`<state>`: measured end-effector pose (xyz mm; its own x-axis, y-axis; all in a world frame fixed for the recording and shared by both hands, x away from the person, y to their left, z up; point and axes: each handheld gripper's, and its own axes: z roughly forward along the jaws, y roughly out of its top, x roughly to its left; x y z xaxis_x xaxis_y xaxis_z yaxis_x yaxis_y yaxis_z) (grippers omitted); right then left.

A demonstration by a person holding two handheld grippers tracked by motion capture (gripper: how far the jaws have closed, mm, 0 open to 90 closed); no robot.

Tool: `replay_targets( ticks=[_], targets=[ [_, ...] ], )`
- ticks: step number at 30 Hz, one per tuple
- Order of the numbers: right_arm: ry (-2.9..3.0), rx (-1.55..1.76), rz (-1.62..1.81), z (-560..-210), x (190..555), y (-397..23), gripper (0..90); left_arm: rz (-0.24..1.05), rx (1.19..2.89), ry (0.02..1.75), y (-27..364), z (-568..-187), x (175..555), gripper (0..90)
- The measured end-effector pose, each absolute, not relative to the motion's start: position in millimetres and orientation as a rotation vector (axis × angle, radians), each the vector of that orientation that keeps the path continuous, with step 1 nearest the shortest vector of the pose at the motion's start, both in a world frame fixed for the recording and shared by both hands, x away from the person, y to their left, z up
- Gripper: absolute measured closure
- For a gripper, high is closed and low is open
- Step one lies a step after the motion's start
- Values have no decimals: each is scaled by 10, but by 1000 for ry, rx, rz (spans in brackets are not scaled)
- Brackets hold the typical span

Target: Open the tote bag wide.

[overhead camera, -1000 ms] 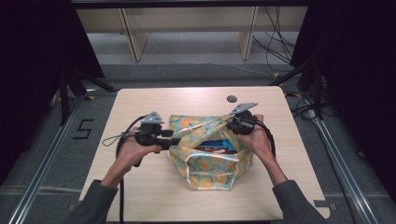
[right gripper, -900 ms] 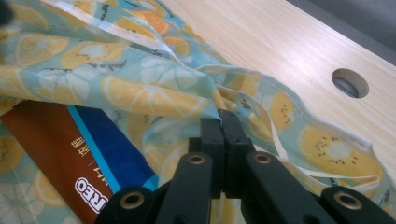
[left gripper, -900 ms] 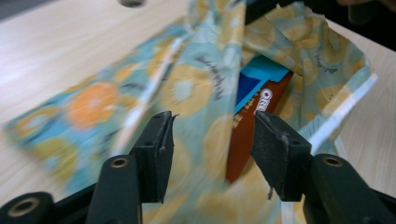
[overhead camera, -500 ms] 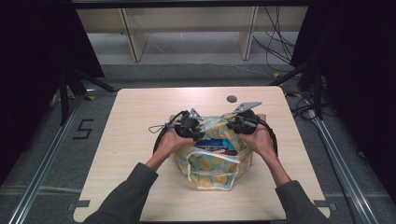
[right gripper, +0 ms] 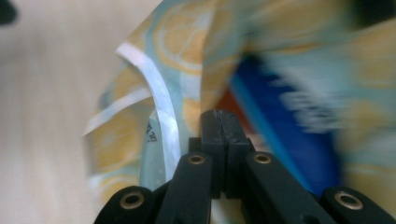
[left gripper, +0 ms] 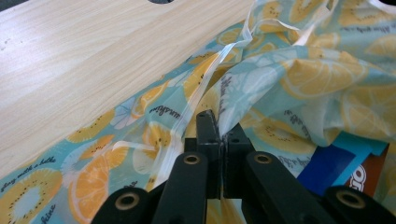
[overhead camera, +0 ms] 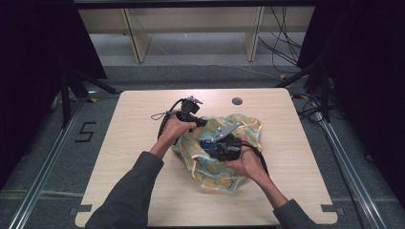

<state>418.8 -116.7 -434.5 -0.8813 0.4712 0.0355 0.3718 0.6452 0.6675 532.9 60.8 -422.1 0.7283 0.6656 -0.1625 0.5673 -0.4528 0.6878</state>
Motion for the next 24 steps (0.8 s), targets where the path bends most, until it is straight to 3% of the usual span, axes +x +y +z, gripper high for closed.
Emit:
replay_targets(
  ticks=[7,13,16,18,21,24],
  targets=[
    [2929,523,946,-4657,3799,-871,900,109,2121,1037,652,-4237,5544,880],
    [2999,507,848,-4883,3637,-880,900,93,2149,1101,714,-4349,5706,871],
    [2971,526,907,-4777,3608,-947,900,84,2154,1093,697,-4360,5694,873],
    [2863,516,991,-4542,3655,-1058,900,80,2097,1104,669,-4339,5667,869],
    [2701,573,990,-4273,3766,-1240,900,85,2147,1064,691,-4286,5650,866],
    [2682,696,938,-4285,3890,-1421,900,87,2069,1100,680,-4264,5625,864]
  ],
)
